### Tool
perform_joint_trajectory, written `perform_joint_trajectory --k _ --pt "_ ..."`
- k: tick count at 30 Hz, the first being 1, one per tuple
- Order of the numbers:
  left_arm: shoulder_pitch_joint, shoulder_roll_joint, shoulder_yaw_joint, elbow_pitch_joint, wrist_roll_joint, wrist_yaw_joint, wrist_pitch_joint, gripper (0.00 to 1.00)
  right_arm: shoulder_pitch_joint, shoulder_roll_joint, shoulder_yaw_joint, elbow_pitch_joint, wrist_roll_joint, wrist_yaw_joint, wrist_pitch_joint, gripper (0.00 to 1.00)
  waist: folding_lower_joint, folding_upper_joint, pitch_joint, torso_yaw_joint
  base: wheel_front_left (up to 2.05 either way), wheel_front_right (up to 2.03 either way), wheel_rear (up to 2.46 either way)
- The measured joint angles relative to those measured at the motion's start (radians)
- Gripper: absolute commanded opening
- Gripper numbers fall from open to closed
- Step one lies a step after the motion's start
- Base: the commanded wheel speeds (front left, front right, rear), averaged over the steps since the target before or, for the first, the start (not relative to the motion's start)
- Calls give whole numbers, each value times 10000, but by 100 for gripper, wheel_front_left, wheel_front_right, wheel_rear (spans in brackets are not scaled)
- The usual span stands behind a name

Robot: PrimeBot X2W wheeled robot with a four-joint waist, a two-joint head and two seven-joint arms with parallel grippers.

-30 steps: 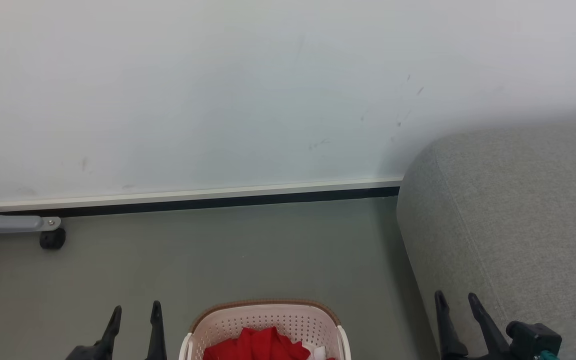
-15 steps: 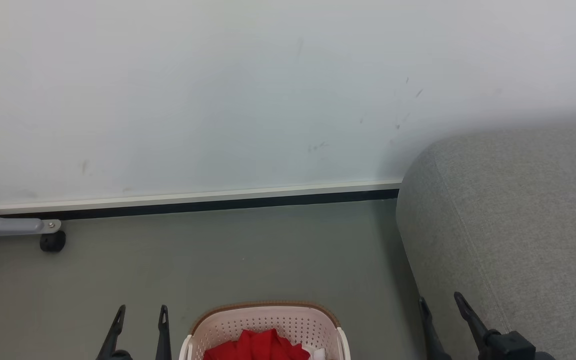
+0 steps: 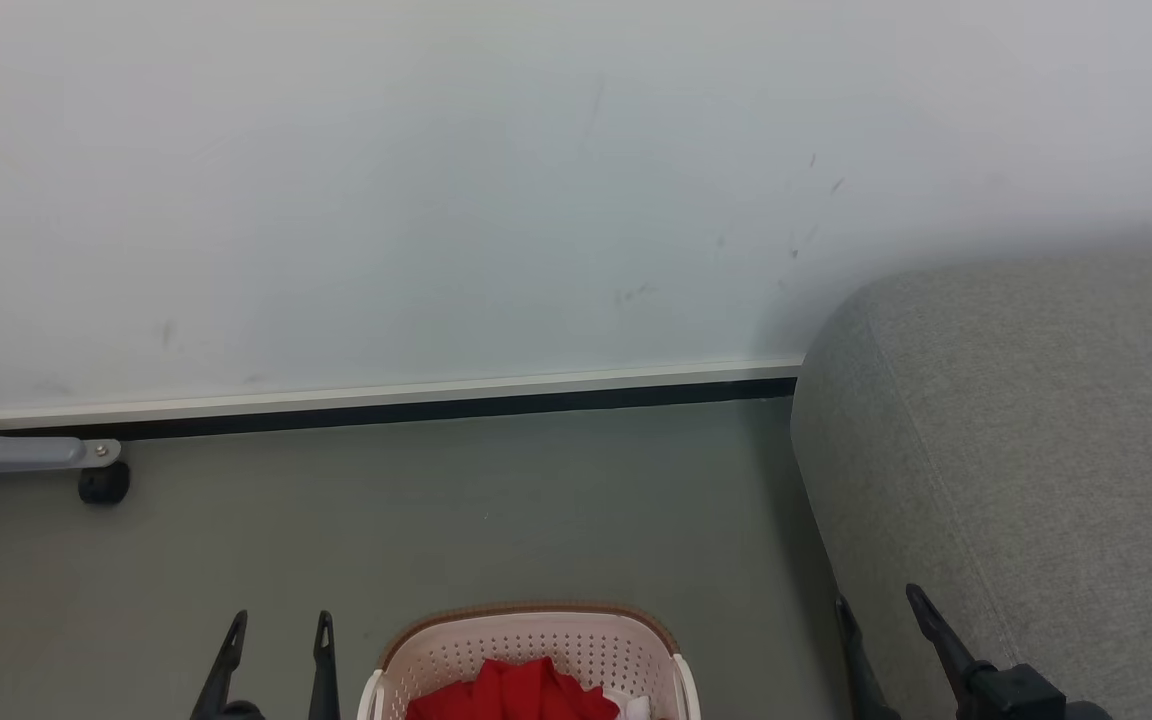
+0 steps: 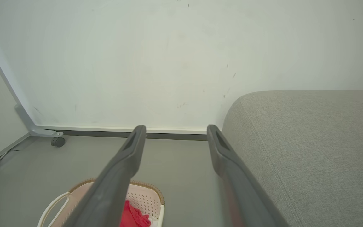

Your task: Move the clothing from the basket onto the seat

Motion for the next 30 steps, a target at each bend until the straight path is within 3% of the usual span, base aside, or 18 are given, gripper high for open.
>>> perform_joint_trajectory --k 17,30 --pt "53 6 128 59 0 -10 0 100 35 29 -44 -38 -13 0 0 100 0 0 125 -3 0 0 0" --pt "55 123 -19 -67 63 -115 0 100 -90 -8 -186 -570 -190 15 -2 100 0 1 1027 -177 0 0 0"
